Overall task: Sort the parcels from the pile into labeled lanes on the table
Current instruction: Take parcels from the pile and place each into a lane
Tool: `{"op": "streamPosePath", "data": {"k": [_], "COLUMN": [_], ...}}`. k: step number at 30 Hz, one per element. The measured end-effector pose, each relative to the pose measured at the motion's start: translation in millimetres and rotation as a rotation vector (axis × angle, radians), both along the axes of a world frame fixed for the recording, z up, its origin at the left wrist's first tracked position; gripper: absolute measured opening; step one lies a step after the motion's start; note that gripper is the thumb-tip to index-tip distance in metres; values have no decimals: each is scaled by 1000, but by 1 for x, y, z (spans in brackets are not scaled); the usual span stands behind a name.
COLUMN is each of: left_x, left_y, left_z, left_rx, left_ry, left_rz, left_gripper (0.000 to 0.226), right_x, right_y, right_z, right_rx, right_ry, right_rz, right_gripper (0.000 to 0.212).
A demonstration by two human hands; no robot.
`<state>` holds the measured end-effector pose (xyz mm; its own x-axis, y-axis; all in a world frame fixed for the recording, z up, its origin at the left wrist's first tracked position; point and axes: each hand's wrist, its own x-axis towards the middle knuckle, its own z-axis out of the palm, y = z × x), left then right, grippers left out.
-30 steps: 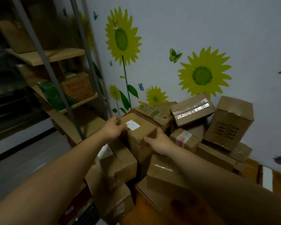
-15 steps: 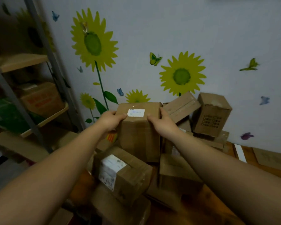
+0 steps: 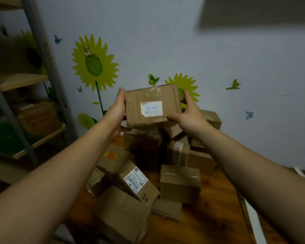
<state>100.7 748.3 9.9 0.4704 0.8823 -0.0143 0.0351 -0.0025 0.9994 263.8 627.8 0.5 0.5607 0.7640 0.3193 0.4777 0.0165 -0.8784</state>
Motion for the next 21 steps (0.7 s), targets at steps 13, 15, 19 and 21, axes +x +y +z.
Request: {"op": "streamPosePath", "data": {"k": [13, 15, 19, 21], "left_x": [152, 182, 236, 262], "left_y": [-198, -224, -271, -295], "left_z": [-46, -57, -72, -76], "left_rx": [139, 144, 141, 136], "left_ry": [-7, -21, -1, 3], "left_rz": [-307, -370, -416, -455], "left_gripper": [70, 68, 68, 64], "right_x": [118, 138, 174, 193], "right_y": [-233, -272, -337, -362], "right_z": [-21, -28, -43, -52], "right_rx": [-40, -60, -82, -89], "right_ry": [144, 141, 172, 186], "right_rz": [-261, -256, -309, -364], "right_gripper": [60, 69, 71, 72]}}
